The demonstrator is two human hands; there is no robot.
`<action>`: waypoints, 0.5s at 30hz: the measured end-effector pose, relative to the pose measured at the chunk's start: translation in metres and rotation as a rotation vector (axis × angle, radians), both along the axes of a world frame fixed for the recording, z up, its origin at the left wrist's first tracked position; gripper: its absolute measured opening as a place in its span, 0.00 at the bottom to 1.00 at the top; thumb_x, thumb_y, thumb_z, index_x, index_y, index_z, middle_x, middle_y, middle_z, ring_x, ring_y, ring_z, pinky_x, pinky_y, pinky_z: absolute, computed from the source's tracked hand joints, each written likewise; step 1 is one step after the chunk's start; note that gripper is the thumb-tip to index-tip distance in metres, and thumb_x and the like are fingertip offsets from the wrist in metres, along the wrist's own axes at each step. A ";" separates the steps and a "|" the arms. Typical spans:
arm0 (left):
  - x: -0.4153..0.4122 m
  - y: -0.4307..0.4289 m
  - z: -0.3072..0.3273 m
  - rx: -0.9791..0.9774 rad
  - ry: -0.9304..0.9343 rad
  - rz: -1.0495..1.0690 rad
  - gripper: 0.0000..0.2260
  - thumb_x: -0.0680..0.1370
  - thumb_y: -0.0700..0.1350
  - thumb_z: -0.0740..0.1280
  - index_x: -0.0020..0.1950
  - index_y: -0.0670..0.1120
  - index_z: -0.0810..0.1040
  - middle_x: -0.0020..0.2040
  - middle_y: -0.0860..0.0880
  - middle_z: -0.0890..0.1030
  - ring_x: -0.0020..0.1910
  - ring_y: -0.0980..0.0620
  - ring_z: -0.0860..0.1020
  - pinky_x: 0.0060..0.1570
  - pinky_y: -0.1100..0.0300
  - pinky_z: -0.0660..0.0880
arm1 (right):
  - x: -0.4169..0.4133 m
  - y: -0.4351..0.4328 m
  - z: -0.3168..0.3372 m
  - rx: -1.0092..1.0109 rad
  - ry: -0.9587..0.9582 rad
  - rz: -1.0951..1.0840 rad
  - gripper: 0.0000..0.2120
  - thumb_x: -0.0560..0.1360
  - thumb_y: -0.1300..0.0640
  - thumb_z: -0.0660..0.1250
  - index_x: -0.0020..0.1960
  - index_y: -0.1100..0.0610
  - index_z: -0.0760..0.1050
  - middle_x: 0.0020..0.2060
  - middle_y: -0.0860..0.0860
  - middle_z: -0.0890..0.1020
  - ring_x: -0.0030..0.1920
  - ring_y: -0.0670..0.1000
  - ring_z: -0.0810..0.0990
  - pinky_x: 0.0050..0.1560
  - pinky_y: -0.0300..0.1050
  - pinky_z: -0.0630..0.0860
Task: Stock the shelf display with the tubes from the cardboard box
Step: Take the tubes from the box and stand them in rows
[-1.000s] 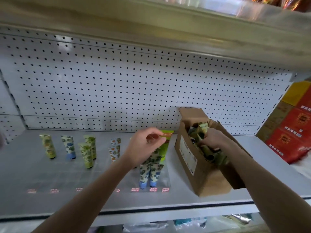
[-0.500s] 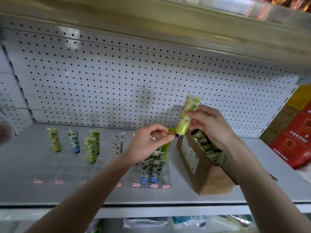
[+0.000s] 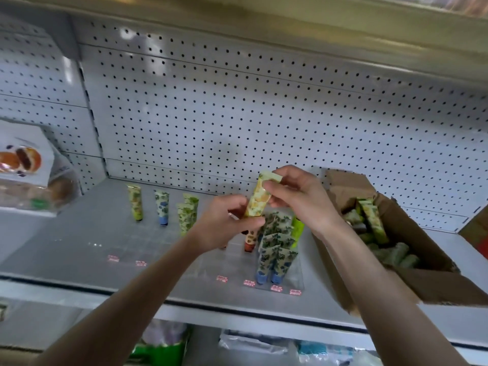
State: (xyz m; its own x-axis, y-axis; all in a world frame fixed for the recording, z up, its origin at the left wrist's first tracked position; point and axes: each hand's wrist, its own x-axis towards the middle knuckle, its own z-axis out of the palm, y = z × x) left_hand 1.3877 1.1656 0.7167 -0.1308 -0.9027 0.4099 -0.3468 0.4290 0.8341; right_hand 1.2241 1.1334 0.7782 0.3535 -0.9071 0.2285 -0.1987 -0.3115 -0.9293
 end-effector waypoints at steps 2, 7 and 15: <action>0.012 0.003 -0.006 0.009 -0.033 0.040 0.06 0.70 0.43 0.74 0.43 0.42 0.81 0.37 0.45 0.81 0.34 0.54 0.77 0.36 0.64 0.74 | 0.010 -0.003 -0.003 -0.025 0.045 0.003 0.03 0.73 0.63 0.70 0.44 0.58 0.77 0.39 0.60 0.81 0.35 0.52 0.80 0.46 0.48 0.80; 0.039 0.011 -0.018 0.079 -0.062 0.100 0.03 0.71 0.43 0.73 0.39 0.47 0.80 0.34 0.51 0.81 0.33 0.55 0.79 0.37 0.66 0.74 | 0.037 -0.001 -0.014 -0.066 0.144 0.043 0.02 0.72 0.61 0.71 0.43 0.57 0.78 0.37 0.57 0.82 0.34 0.48 0.82 0.43 0.43 0.81; 0.077 0.021 -0.027 0.132 0.040 0.225 0.06 0.69 0.38 0.74 0.43 0.46 0.81 0.36 0.47 0.83 0.35 0.49 0.82 0.37 0.57 0.79 | 0.078 0.002 -0.021 -0.107 0.253 0.070 0.07 0.75 0.62 0.68 0.52 0.62 0.80 0.38 0.51 0.81 0.35 0.46 0.81 0.43 0.36 0.80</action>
State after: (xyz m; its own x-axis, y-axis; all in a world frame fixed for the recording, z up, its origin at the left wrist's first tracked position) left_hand 1.4643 1.1866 0.6900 0.0930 -0.9534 0.2871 -0.3872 0.2310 0.8926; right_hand 1.3019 1.1352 0.7572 0.4722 -0.8541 0.2179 -0.3945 -0.4258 -0.8143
